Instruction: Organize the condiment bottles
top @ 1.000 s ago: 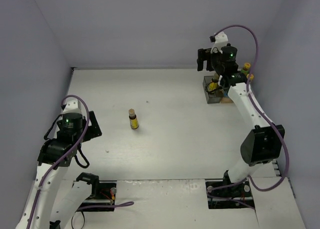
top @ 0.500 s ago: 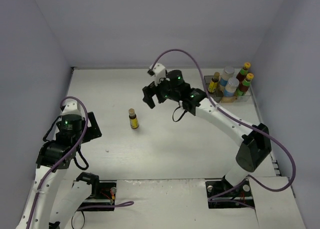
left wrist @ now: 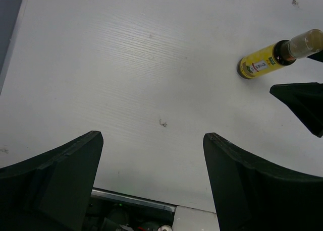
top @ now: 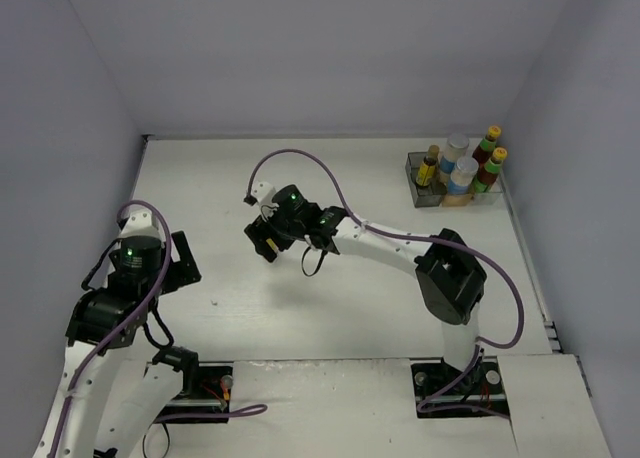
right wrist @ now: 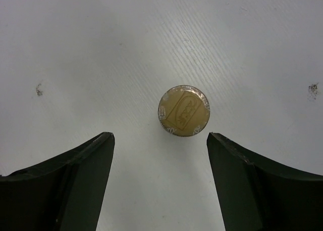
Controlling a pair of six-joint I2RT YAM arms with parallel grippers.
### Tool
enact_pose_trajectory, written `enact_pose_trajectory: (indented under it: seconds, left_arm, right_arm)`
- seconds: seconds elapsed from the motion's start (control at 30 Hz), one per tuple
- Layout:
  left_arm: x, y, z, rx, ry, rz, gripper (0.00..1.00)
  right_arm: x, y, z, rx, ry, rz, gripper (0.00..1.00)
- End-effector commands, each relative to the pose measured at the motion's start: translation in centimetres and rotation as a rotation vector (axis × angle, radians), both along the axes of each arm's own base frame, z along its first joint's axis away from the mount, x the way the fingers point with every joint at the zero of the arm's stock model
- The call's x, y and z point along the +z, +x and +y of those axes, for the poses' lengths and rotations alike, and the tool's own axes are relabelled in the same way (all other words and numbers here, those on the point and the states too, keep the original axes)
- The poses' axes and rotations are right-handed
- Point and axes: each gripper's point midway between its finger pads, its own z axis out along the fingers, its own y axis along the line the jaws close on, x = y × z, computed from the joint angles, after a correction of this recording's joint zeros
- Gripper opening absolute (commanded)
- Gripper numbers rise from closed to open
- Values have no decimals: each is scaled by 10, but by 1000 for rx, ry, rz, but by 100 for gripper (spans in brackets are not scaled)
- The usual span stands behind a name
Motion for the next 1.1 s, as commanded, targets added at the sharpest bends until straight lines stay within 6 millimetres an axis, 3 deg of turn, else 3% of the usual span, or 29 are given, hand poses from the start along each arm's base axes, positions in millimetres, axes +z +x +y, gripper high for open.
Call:
enact_pose_trajectory:
  seconds: [0.0,0.33,0.43,0.53,0.6,0.63,0.67,0.7,0.77,0.8,0.87,0.9,0.93,1.03,1.07]
  left_arm:
    - [21,2,3,16,4,-57,81]
    - [18,2,2,8,10,-48,81]
    - [18,2,3,8,18,-47,82]
    - [18,2,4,9,23,-49,81]
    - [18,3,4,8,25,-51,81]
    - [17,3,3,6,26,-50,81]
    - [18,4,3,6,25,-53,81]
    - [18,4,3,7,24,-52,81]
    - [18,6,2,3,20,-56,81]
    - [18,6,1,3,17,-57,82]
    - [17,8,0,-1,13,-58,81]
    - [17,8,-1,-1,12,-61,81]
    - [18,9,-1,-4,9,-63,81]
    - [16,11,-3,-6,5,-64,81]
    - [16,12,-4,-10,2,-66,81]
  right_arm:
    - [54,25,25,-39,146,-118,74]
    - [42,42,37,-71,145,-154,68]
    - [38,45,39,-74,139,-154,59]
    - [31,44,39,-73,127,-144,46]
    - [32,43,35,-81,122,-146,31]
    - [30,44,30,-96,109,-153,15]
    - [31,45,27,-103,105,-162,7]
    - [42,46,22,-118,113,-181,1]
    - [45,56,4,-157,96,-199,0]
    - [60,59,-6,-175,113,-217,0]
    - [65,80,-40,-250,97,-229,0]
    - [83,86,-56,-282,116,-251,0]
    - [82,104,-88,-347,94,-256,0]
    - [110,125,-141,-445,104,-305,0]
    - [110,141,-177,-514,80,-311,0]
